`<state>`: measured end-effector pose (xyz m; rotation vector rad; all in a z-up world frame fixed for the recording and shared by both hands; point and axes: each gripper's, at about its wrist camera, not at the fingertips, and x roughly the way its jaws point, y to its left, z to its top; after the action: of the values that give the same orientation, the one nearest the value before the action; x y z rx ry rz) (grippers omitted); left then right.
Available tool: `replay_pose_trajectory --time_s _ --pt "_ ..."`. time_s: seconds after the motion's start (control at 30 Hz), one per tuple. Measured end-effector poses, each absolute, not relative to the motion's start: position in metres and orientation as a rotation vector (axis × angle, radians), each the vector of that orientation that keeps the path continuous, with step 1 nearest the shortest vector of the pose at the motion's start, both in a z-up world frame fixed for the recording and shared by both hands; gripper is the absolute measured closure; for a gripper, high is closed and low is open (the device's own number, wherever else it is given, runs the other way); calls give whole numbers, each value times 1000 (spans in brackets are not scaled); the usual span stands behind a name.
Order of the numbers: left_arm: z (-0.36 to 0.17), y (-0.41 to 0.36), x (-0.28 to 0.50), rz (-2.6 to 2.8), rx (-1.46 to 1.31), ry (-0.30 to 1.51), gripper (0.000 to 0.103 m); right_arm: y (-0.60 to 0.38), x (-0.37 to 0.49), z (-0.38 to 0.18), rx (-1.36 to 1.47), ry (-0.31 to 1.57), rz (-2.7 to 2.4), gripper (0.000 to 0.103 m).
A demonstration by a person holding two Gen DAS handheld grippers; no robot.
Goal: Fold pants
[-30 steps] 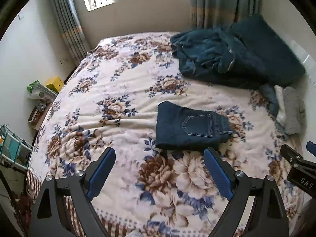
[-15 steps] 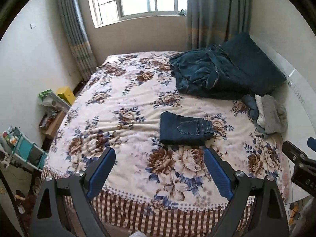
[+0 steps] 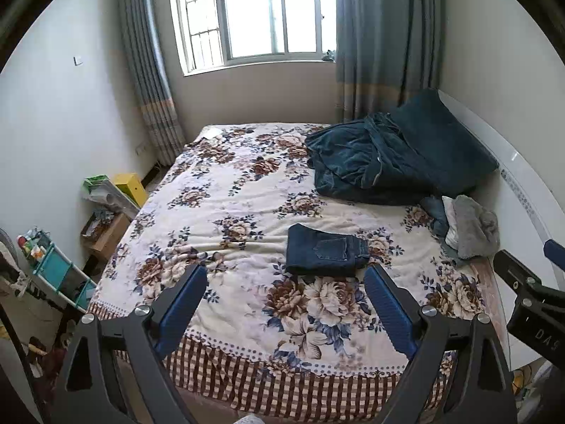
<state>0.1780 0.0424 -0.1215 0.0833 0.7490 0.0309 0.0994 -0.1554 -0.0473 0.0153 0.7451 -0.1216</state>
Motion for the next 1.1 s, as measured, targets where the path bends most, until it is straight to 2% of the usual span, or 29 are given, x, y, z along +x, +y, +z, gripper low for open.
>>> replay_pose_trajectory --time_s 0.2,0.27,0.4,1.1 --pt "-118 39 173 60 73 738 11 -159 96 -41 17 742 -98 5" --pt "-117 37 172 62 69 734 4 -161 97 -42 16 744 -94 5" --pt "-115 34 173 65 66 713 1 -166 103 -46 12 741 -95 3" --pt "-147 15 225 119 114 703 0 -188 175 -101 40 763 -164 1"
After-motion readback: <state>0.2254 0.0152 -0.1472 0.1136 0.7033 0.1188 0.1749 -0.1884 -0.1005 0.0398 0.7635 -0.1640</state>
